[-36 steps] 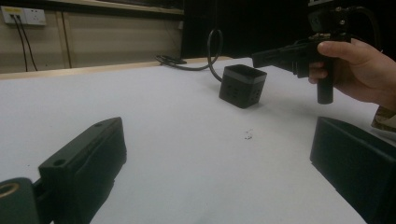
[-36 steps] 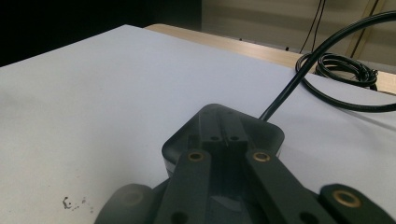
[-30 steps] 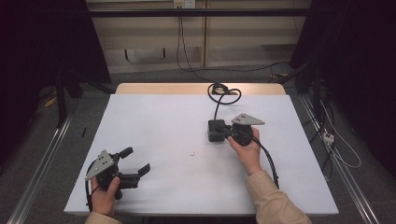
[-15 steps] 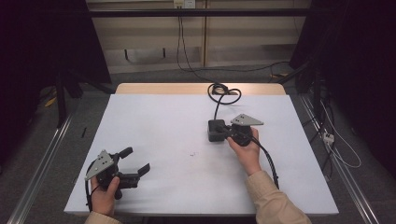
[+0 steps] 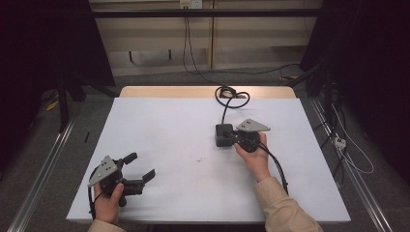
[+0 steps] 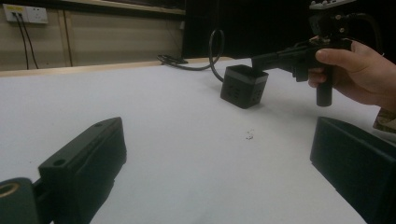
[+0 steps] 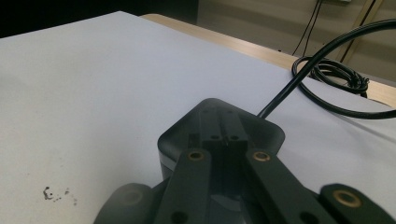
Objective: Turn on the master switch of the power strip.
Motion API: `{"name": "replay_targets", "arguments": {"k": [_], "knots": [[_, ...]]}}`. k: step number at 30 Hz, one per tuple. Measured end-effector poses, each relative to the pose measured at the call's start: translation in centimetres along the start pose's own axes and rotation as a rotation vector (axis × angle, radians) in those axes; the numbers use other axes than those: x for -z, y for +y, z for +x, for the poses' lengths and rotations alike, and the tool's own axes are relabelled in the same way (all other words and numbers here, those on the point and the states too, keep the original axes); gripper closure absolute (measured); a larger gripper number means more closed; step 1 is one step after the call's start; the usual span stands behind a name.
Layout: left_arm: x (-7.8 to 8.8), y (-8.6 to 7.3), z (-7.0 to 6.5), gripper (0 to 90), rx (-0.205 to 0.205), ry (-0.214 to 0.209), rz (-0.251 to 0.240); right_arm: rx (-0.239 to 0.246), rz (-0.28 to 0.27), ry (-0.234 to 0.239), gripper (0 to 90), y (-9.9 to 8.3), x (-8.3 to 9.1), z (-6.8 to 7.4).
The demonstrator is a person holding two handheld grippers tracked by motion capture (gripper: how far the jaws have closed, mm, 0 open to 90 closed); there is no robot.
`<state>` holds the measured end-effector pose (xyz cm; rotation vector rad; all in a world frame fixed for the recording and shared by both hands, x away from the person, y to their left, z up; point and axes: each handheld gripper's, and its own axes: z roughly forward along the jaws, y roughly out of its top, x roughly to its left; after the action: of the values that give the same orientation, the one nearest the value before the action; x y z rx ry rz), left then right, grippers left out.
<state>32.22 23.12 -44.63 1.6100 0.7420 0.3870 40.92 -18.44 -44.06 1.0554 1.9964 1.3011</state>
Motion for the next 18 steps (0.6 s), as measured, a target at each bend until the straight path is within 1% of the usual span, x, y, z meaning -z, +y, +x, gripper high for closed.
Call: {"name": "replay_targets", "arguments": {"k": [9, 11, 12, 13, 18], "knots": [[-0.09, -0.01, -0.05, 3.1, 0.001, 0.0, 0.0, -0.02, 0.002, 0.006, 90.0, -0.05, -0.03, -0.1], [-0.1, 0.0, -0.08, 3.2, 0.002, 0.0, -0.001, -0.014, -0.003, 0.003, 90.0, -0.12, -0.14, -0.12], [-0.11, 0.0, -0.14, 3.2, 0.01, 0.002, -0.006, -0.016, -0.004, 0.004, 90.0, -0.13, -0.16, -0.15], [-0.09, 0.02, -0.09, 3.2, 0.002, 0.002, -0.003, -0.021, -0.004, 0.005, 90.0, -0.13, -0.15, -0.16], [-0.02, 0.04, -0.14, 3.2, 0.004, 0.002, -0.007, -0.002, -0.001, -0.009, 90.0, -0.12, -0.13, 0.09]]}}
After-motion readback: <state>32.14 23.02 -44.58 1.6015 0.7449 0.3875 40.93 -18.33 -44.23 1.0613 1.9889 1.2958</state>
